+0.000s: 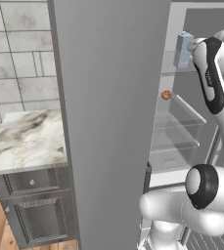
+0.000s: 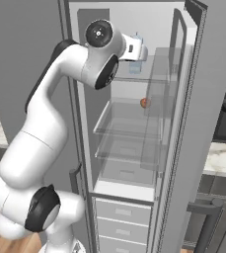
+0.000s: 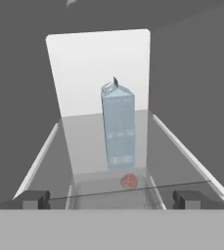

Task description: Take out the milk from the fridge and place it on the tray on the counter. Then take the sugar cube near the tray and place it in the tray.

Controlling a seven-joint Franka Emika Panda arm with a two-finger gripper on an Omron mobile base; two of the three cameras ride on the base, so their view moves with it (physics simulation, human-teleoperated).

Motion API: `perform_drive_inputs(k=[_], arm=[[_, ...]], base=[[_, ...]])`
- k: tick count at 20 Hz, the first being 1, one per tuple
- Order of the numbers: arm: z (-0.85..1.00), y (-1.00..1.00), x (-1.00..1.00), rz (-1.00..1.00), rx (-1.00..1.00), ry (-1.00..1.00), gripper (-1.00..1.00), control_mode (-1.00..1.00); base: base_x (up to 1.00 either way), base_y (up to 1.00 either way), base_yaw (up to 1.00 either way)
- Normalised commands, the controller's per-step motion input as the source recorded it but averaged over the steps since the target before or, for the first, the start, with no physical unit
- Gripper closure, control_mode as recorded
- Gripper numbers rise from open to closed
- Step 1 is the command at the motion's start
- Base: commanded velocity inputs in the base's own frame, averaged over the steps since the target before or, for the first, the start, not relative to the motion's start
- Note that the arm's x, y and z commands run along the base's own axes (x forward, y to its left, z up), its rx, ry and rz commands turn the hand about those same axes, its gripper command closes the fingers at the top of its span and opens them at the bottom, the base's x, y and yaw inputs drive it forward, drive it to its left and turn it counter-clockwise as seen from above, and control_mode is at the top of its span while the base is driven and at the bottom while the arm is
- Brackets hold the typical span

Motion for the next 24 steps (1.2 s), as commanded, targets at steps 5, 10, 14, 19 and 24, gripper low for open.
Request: perform_drive_inputs(k=[5, 10, 14, 19, 24], arm=[[-0.06, 0.00, 0.34, 0.00, 0.00, 0.00, -1.00, -1.00], [-0.13, 0.00, 0.46, 0.00, 0.00, 0.00, -1.00, -1.00], [0.00, -0.22, 0.15, 0.00, 0.00, 0.00, -1.00, -1.00], [0.00, -0.28, 0.18, 0.02, 0.00, -0.02, -1.00, -1.00], [-0.01, -0.13, 0.33, 0.01, 0.00, -0.01, -1.00, -1.00]], base=[[0.00, 0.00, 0.00], [0.00, 0.00, 0.00], [0.00, 0.00, 0.00], [0.00, 0.00, 0.00], [0.00, 0.00, 0.00]])
